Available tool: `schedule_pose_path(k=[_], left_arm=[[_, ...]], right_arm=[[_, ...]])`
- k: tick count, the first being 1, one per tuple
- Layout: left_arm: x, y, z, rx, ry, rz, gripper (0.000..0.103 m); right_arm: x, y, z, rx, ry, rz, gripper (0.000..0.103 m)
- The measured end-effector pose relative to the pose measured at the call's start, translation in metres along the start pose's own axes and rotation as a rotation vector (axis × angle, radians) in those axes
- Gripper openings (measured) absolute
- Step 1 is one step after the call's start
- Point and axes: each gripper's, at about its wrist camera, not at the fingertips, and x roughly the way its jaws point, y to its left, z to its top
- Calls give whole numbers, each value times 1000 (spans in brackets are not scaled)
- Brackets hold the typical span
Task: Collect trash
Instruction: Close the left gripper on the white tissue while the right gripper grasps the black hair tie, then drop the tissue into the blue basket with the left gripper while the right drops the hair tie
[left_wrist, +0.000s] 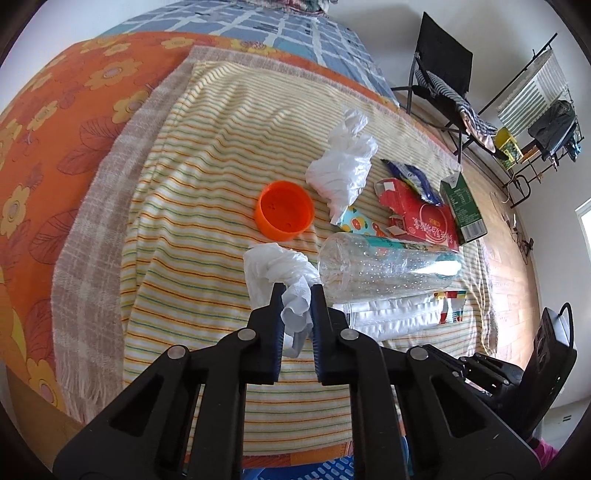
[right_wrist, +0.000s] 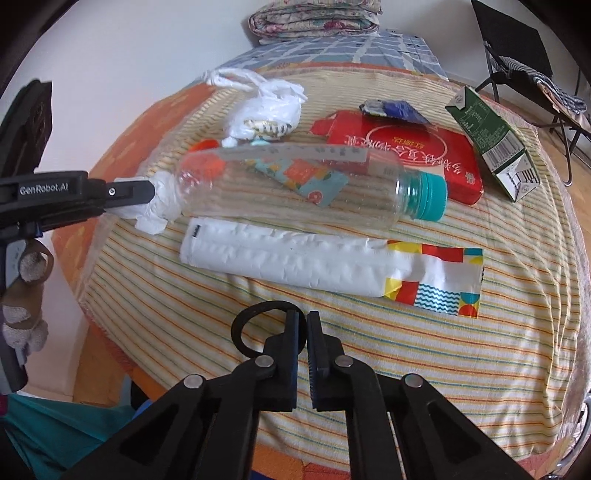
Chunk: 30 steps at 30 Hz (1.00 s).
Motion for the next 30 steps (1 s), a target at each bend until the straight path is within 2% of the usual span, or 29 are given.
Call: schedule_pose_path(k=[8, 15, 30], left_arm=[[-26, 3, -8, -2, -33, -39, 10], [-54, -8, -33, 40, -38, -91, 10], [-67, -47, -128, 155, 86, -170, 10]], right_arm=[[-26, -2, -5, 17, -31, 39, 2], [-49, 4, -25, -7, -58, 71, 2], [-75, 9, -105, -10, 10, 137, 2]])
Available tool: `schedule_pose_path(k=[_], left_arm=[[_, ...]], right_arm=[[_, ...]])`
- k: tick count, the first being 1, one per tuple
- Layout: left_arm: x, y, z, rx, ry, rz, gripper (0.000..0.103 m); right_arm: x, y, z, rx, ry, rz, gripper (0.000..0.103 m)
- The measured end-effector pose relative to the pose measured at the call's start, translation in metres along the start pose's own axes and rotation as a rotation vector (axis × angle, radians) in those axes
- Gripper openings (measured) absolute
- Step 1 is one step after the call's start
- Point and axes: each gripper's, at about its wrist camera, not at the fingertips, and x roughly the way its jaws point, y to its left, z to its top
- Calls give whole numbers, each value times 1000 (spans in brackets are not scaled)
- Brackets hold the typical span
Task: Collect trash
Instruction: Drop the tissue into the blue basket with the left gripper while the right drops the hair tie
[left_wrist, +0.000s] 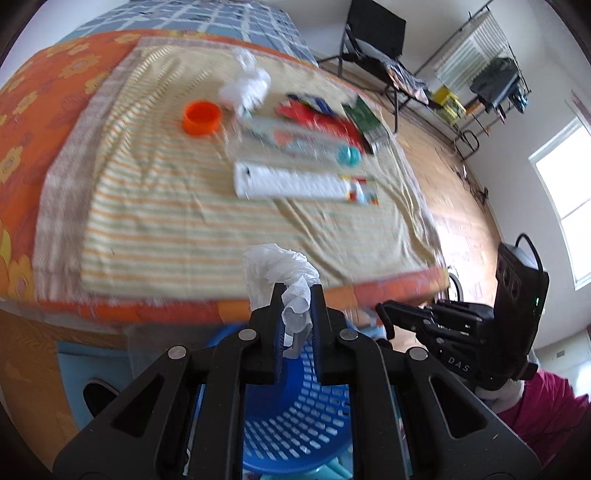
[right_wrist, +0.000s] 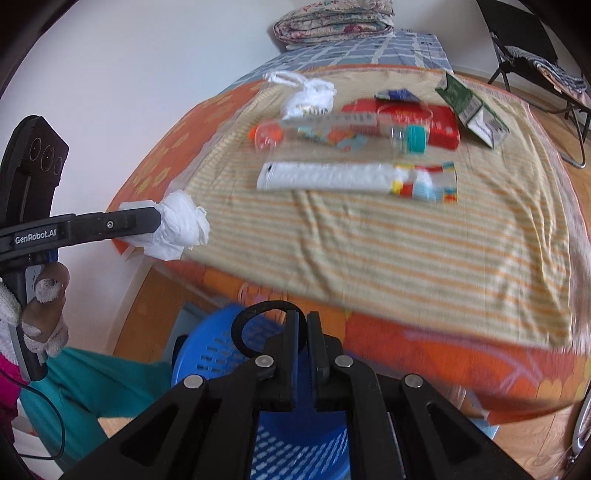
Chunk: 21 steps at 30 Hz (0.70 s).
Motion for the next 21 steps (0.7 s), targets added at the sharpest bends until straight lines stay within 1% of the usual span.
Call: schedule_pose_path(k=[4, 10, 14, 21], left_arm=[[13, -9, -24, 24, 61, -7, 10], [34, -8, -55, 33, 149, 14, 10], [40, -3, -65, 36, 180, 33, 10], [54, 5, -80, 47, 233, 63, 10]], right_arm=[[4, 2, -19, -6, 30, -2, 2], [18, 3, -42, -14, 84, -18, 2], [29, 6, -54, -23, 117, -28, 2], [39, 10, -65, -39, 147, -47, 4]])
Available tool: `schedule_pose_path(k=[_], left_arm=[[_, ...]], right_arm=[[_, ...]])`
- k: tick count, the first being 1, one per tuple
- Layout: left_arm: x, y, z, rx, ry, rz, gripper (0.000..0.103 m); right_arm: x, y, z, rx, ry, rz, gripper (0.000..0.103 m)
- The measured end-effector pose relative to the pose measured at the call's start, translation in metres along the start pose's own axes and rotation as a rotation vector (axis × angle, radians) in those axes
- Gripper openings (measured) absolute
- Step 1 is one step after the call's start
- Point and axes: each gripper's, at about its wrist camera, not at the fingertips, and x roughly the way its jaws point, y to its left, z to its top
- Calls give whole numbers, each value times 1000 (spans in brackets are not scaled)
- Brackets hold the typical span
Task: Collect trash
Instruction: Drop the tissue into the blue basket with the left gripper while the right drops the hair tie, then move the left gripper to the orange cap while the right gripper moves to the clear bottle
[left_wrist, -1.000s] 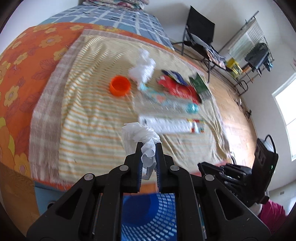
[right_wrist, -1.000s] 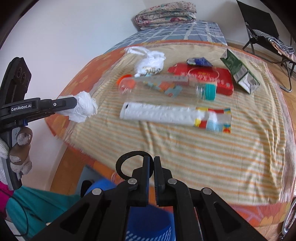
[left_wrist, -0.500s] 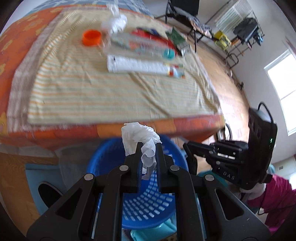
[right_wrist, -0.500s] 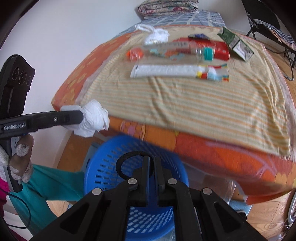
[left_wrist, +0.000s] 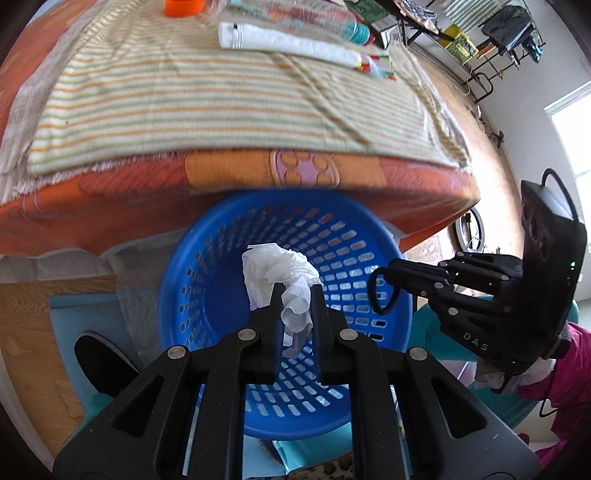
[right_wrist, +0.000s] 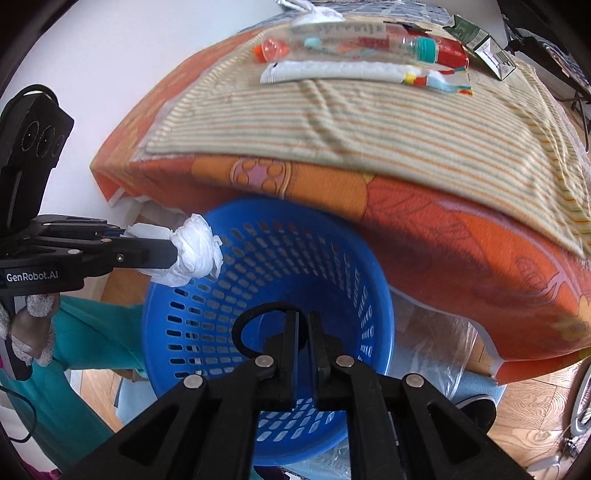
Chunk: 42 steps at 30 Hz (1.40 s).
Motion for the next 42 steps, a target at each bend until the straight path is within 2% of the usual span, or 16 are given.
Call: schedule_pose_path(k=[3, 5, 6, 7, 9, 13, 15, 19, 29, 42], left_arm=[[4, 1, -2, 5, 11, 11, 10], [7, 0, -1, 8, 19, 21, 11], [10, -1, 1, 6, 25, 26, 18], [11, 0, 1, 3, 27, 28, 29], [12, 2, 1, -7, 23, 33, 41], [12, 5, 4, -19, 20, 38, 41], [12, 6, 6, -26, 21, 37, 43], [8, 7, 8, -30, 7, 39, 58], [-4, 9, 19, -48, -28, 36, 59], [-41, 4, 62, -14, -168, 57, 59]], right_arm=[[3, 2, -3, -4, 9, -4, 6], [4, 2, -4, -1, 10, -6, 24], [3, 2, -4, 2, 7, -3, 34], [3, 2, -4, 3, 7, -6, 34], [4, 2, -3, 3, 8, -8, 37], [3, 1, -2, 9, 3, -16, 60], [3, 1, -2, 8, 3, -20, 64], [3, 0, -1, 10, 1, -30, 74], [0, -4, 5, 34, -7, -36, 85], [-29, -25, 29, 104, -111, -27, 87]])
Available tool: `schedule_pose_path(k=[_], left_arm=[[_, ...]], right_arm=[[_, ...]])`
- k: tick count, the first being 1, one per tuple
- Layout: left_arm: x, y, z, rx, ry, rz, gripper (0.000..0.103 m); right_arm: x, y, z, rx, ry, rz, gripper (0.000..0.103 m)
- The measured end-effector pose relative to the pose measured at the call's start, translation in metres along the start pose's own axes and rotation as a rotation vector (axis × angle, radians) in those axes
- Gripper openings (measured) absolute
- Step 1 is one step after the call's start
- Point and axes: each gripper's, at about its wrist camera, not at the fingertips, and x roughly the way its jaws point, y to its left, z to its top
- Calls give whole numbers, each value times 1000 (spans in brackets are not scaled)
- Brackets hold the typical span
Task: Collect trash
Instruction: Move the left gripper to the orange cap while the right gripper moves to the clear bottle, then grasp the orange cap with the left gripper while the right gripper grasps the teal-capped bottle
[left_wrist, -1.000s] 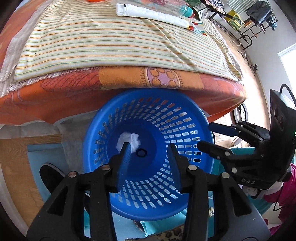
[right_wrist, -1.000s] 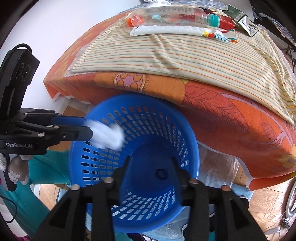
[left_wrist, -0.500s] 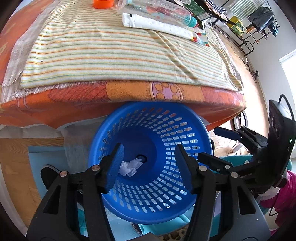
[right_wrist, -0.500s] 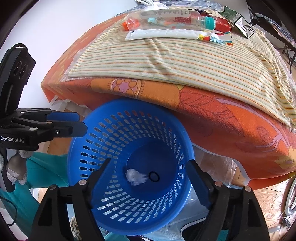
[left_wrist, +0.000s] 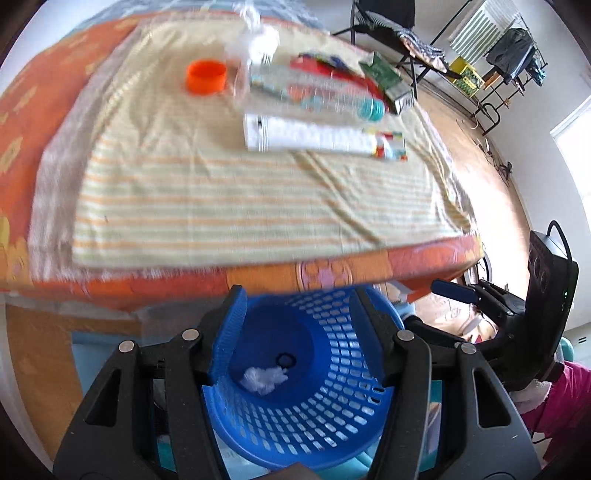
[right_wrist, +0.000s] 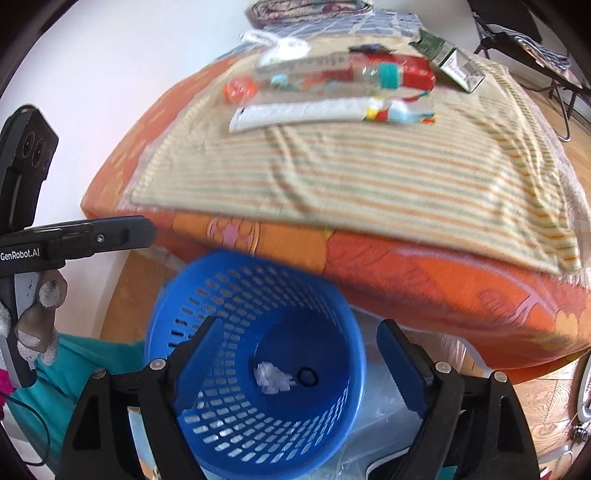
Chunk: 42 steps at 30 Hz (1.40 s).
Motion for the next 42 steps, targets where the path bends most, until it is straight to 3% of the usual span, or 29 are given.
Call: schedule_pose_path(k=[4, 12, 24, 36, 42], left_arm=[[-10, 4, 18, -9, -50, 9, 68], [-22, 21, 51, -63, -116, 20, 68], [-22, 47, 107, -94, -200, 80, 68], [7, 78, 156, -177, -193, 59, 68], [23, 91, 174, -201, -184, 58, 68]], right_arm=[[-8, -8, 11, 30, -28, 6, 87], [-23, -22, 36, 73, -82, 15, 87], [-47, -46, 101, 115, -205, 6, 88], [-10, -53, 156, 338, -149, 147, 88], [18, -59, 174, 465, -126, 161, 88]])
